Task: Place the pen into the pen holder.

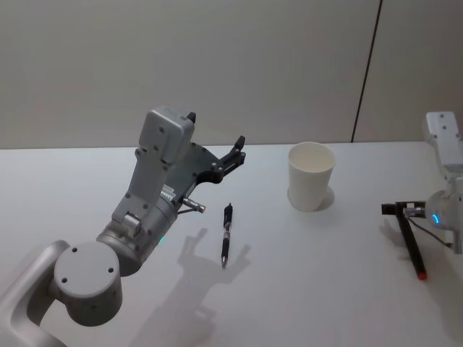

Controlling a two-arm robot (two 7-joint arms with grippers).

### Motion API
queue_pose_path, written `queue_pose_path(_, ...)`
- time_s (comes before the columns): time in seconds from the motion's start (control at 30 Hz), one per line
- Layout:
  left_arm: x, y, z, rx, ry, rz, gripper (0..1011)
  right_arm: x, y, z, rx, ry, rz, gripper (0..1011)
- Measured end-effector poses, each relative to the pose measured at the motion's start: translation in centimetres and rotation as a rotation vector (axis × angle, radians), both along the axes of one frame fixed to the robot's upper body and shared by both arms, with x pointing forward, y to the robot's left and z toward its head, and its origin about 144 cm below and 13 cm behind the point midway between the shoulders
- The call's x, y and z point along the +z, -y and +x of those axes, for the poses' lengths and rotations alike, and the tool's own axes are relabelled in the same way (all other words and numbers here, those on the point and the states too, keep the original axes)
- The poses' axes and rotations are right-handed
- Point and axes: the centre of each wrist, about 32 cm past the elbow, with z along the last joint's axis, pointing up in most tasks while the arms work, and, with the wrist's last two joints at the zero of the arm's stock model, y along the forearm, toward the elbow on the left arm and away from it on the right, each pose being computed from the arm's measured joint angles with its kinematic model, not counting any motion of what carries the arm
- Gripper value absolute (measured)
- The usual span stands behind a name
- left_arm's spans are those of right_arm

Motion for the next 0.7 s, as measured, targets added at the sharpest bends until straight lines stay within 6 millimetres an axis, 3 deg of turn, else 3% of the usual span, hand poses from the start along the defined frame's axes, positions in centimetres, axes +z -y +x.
queue_pose_path(0.7, 0.0, 0.0, 0.0, 0.0, 0.0, 0.0, 1003, -1.3, -0.4, 0.6, 0.002, -0.012, 0.015, 996)
